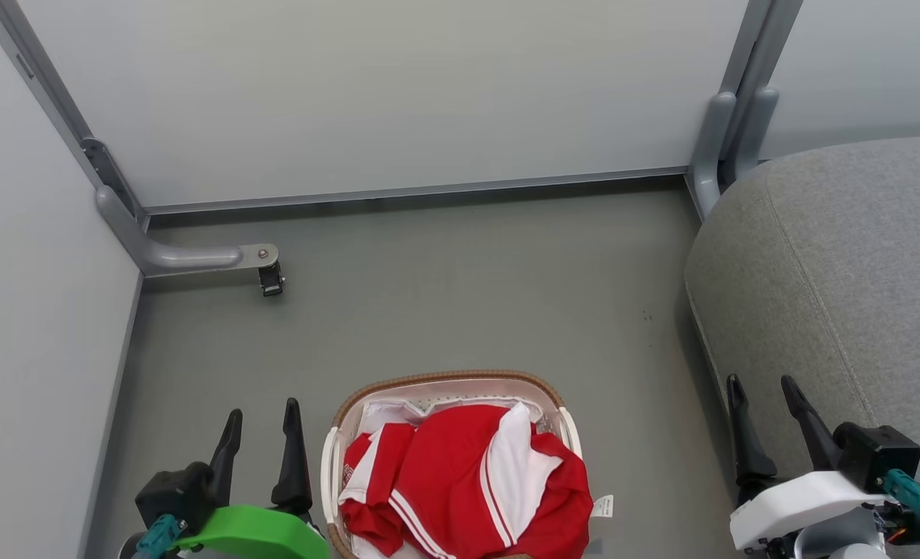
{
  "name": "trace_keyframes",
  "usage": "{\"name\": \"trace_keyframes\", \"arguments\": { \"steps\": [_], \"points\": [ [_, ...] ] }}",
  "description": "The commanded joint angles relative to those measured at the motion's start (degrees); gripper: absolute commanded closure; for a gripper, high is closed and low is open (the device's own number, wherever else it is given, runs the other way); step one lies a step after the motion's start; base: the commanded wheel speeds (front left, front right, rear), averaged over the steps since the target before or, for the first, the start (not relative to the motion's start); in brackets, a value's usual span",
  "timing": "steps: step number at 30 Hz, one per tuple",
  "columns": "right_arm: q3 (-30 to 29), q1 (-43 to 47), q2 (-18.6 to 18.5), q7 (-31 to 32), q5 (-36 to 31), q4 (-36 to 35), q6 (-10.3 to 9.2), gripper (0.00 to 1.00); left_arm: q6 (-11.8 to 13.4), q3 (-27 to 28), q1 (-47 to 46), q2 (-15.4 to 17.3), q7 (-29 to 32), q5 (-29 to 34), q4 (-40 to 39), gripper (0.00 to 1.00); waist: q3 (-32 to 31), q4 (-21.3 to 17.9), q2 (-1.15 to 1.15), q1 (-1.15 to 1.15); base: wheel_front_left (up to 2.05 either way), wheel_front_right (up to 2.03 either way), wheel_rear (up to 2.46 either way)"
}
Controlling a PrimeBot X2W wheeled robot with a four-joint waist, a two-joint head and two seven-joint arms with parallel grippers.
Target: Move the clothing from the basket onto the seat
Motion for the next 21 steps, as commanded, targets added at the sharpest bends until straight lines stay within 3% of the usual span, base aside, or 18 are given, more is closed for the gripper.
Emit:
{"name": "trace_keyframes", "arguments": {
  "steps": [1, 21],
  "points": [
    [0.09, 0.05, -0.33, -0.59, -1.41, 0.02, 0.02, 0.00, 0.32, -0.09, 0.40, 0.42, -0.46, 1.51, 0.16, 0.00, 0.00, 0.02, 0.00, 0.00, 0.00, 0.00, 0.00],
    [0.12, 0.61, -0.44, -2.66, -9.80, 0.39, 0.02, 0.00, 1.72, -1.50, 0.81, 0.47, -2.61, 7.42, 2.81, 0.00, -0.32, 0.38, 0.00, 0.00, 0.00, 0.00, 0.00]
  ]
}}
